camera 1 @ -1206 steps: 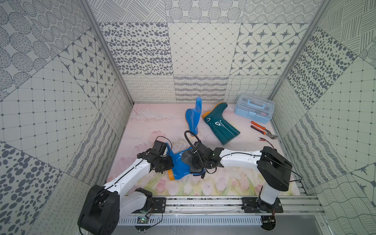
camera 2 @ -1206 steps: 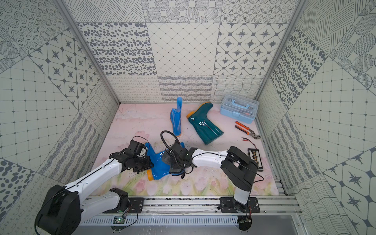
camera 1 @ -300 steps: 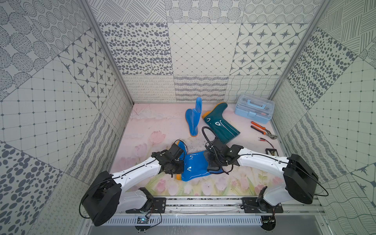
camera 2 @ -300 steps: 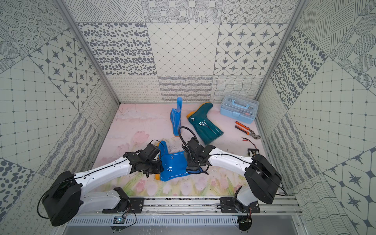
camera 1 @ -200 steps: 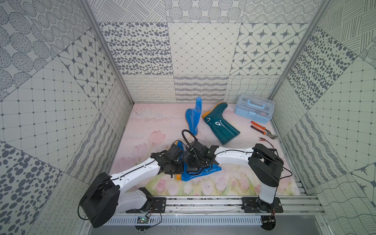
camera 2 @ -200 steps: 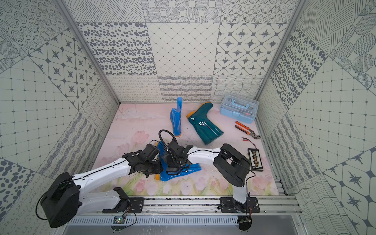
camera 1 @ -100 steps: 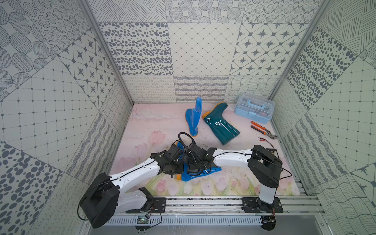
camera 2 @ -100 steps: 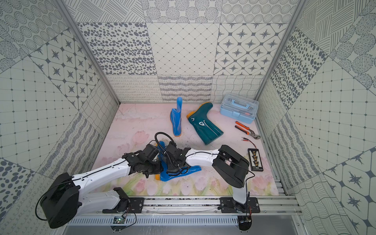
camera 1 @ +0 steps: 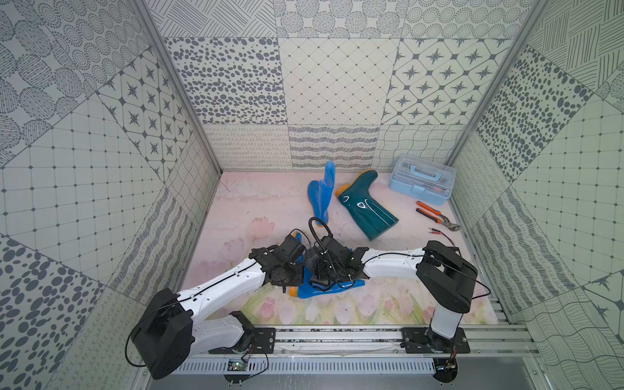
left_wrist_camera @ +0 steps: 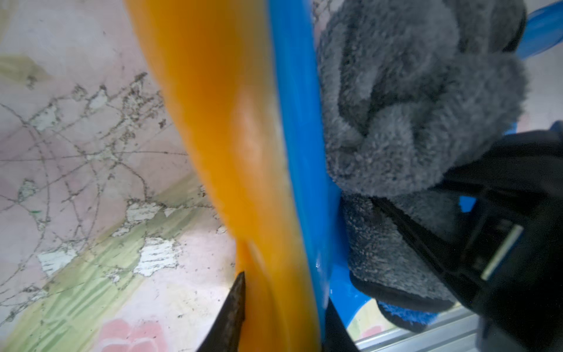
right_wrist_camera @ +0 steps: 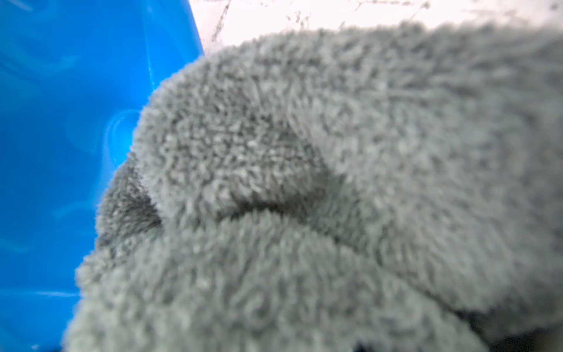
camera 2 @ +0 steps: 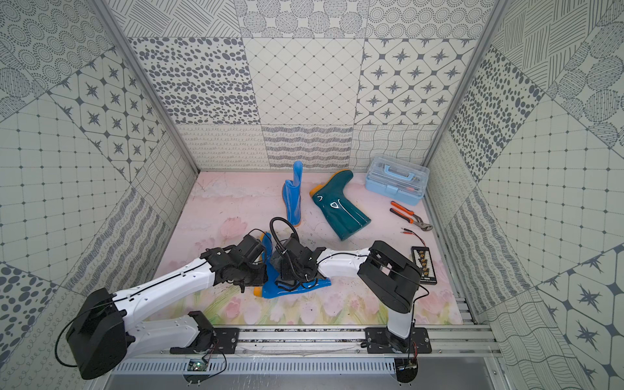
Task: Wipe the rubber boots with a cloth
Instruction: Wipe the dirt off the rubber boot.
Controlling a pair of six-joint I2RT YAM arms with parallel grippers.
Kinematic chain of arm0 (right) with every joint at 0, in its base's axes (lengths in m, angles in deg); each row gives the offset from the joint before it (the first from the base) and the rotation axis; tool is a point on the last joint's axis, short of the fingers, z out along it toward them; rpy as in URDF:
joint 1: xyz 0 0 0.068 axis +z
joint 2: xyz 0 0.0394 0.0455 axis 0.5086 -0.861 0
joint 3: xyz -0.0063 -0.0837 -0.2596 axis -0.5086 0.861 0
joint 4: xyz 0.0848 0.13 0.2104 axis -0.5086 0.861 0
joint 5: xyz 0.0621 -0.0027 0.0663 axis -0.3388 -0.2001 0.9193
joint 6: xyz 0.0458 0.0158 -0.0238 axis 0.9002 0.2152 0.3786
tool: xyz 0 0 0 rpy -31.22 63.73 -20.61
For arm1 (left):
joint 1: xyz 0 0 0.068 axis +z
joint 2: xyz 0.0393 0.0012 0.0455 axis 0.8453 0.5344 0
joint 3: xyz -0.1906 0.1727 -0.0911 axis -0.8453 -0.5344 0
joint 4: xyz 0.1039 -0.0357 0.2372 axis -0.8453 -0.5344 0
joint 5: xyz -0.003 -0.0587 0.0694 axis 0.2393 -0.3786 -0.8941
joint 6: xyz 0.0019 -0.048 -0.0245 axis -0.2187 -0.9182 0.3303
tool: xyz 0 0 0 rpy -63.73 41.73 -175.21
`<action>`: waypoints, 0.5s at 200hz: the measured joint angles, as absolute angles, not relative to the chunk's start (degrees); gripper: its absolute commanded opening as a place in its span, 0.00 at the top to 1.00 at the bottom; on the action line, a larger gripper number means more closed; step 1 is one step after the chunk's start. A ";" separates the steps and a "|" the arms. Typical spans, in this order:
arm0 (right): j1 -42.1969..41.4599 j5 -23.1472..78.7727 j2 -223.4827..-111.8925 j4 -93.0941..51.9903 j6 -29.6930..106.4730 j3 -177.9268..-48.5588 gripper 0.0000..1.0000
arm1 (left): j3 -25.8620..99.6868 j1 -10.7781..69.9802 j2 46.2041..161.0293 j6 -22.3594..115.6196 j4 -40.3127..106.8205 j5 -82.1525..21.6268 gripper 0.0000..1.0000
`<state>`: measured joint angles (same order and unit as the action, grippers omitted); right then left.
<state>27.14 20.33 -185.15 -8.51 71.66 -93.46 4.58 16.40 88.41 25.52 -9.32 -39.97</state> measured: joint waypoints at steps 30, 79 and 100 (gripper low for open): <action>27.16 20.26 -184.80 -9.25 73.91 -92.85 1.00 | 5.41 16.36 89.81 25.52 -10.32 -40.40 1.00; 29.24 15.78 -183.40 -12.73 80.12 -90.12 1.00 | 5.22 17.28 91.10 25.66 -10.46 -40.10 1.00; 29.20 14.14 -180.95 -13.38 82.72 -87.17 1.00 | 4.47 18.37 89.92 26.03 -9.87 -39.20 1.00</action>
